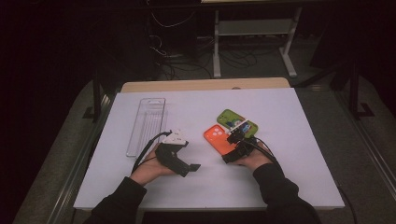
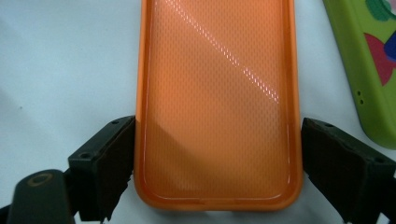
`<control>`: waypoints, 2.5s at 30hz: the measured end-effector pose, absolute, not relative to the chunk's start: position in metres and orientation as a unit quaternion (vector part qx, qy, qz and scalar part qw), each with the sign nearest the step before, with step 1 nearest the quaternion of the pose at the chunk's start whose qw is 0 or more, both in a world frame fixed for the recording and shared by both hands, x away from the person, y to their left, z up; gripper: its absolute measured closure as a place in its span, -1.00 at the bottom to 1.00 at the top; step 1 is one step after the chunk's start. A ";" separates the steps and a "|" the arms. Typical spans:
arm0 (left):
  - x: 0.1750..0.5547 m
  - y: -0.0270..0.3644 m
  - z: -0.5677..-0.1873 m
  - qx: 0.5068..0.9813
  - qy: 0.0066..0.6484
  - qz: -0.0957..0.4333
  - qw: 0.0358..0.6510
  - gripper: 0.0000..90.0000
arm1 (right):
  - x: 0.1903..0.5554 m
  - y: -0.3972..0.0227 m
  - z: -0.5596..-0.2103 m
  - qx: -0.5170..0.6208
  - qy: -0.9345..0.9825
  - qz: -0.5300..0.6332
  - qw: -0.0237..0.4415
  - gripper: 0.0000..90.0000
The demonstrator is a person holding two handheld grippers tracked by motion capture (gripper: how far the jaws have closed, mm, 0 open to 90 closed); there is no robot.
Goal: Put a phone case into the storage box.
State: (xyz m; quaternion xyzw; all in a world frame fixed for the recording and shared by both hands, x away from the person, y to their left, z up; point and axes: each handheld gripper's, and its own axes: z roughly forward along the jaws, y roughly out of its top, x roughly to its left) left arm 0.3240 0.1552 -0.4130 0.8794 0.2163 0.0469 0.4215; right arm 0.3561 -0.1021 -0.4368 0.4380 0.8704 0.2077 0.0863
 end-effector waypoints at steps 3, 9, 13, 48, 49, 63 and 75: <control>0.324 0.155 -0.413 0.880 0.216 0.047 0.420 -1.00 | 0.356 -0.101 -0.436 0.440 0.870 0.206 0.087 -0.69; 0.323 0.154 -0.414 0.882 0.217 0.047 0.417 -1.00 | 0.354 -0.101 -0.436 0.440 0.869 0.207 0.090 -0.66; 0.323 0.154 -0.414 0.881 0.217 0.047 0.417 -1.00 | 0.353 -0.102 -0.436 0.440 0.869 0.209 0.091 -0.66; 0.335 0.154 -0.385 0.881 0.193 0.034 0.431 -1.00 | 0.362 -0.150 -0.395 0.294 0.908 0.287 0.084 -0.66; 0.336 0.153 -0.382 0.881 0.189 0.032 0.432 -1.00 | 0.362 -0.153 -0.393 0.286 0.909 0.290 0.083 -0.66; 0.359 0.146 -0.358 0.894 0.123 0.034 0.429 -1.00 | 0.366 -0.166 -0.373 0.181 0.929 0.317 0.063 -0.66; 0.366 0.145 -0.362 0.900 0.094 0.014 0.426 -1.00 | 0.363 -0.144 -0.361 0.116 0.944 0.305 0.048 -0.66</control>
